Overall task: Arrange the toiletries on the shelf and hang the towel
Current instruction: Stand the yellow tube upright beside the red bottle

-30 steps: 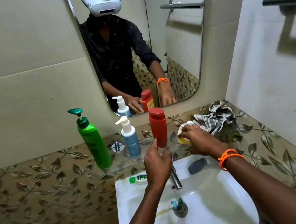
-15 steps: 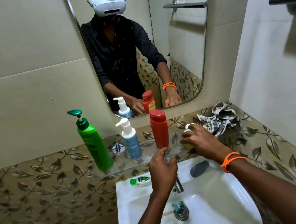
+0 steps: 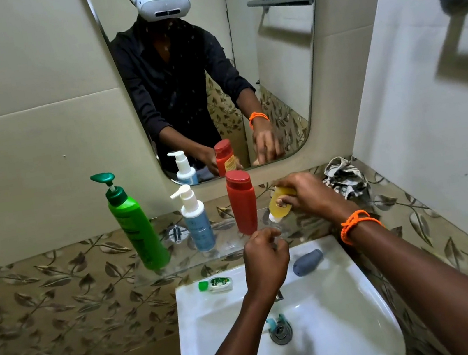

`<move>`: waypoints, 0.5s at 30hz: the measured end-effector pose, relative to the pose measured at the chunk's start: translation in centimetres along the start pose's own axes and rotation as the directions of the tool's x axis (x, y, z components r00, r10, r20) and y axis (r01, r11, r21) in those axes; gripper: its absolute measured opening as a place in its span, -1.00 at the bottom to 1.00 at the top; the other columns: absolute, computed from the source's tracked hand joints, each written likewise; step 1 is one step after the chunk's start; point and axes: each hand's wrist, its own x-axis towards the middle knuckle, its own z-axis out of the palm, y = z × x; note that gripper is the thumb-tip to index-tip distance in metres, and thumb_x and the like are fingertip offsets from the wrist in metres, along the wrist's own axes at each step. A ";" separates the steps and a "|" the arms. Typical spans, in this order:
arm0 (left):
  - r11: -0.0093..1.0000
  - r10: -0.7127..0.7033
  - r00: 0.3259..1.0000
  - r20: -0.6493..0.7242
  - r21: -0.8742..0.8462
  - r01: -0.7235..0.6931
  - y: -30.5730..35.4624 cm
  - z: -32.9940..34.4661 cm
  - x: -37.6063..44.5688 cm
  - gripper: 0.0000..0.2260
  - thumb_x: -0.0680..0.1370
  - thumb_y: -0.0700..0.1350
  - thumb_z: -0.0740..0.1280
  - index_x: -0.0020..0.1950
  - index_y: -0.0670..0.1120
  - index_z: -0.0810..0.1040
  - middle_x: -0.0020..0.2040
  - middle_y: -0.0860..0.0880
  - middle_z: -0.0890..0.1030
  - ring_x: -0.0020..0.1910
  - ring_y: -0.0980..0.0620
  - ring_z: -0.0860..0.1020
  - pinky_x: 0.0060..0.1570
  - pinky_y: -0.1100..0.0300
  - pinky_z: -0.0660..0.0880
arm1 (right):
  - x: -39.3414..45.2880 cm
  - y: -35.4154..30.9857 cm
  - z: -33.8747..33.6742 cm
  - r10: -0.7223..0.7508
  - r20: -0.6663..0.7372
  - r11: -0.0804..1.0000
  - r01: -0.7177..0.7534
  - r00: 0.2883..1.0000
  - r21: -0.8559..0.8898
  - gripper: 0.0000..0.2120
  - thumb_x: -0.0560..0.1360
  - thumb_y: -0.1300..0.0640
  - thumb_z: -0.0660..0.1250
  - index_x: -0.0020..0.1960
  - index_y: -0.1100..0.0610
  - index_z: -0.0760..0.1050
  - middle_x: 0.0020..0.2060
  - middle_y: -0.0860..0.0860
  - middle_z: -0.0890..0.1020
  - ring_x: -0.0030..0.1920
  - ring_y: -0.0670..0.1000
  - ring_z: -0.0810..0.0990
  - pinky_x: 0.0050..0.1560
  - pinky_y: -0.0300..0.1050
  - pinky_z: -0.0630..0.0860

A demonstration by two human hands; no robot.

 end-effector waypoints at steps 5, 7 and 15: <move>1.000 0.000 1.000 0.013 -0.014 0.000 0.4 0.7 0.1 -0.83 0.46 -0.17 0.40 0.02 -0.07 0.71 -0.04 0.02 0.71 -0.09 0.11 0.63 -0.05 0.15 0.62 | 1.2 -1.1 0.1 -0.054 0.032 0.998 0.053 0.998 0.028 -0.43 0.47 0.13 0.53 0.44 0.05 0.47 0.33 0.11 0.61 0.34 0.10 0.56 0.30 -0.20 0.39; 1.000 -0.001 1.000 0.014 -0.008 0.001 0.4 0.8 0.1 -0.83 0.45 -0.16 0.40 0.01 -0.07 0.72 -0.04 0.02 0.72 -0.09 0.12 0.63 -0.04 0.17 0.61 | 1.5 -1.2 0.2 -0.029 0.047 0.998 0.027 0.998 0.050 -0.38 0.41 0.14 0.58 0.42 0.07 0.49 0.33 0.11 0.62 0.33 0.10 0.58 0.32 -0.14 0.45; 1.000 -0.013 1.000 0.010 -0.001 0.013 0.0 0.4 0.2 -0.83 0.46 -0.19 0.41 0.01 -0.08 0.72 -0.04 0.01 0.71 -0.10 0.12 0.63 -0.04 0.18 0.61 | 0.5 -0.6 0.6 0.017 0.002 0.975 -0.017 1.000 0.223 -0.26 0.27 0.26 0.66 0.41 0.12 0.51 0.35 0.10 0.60 0.35 0.05 0.56 0.37 -0.02 0.52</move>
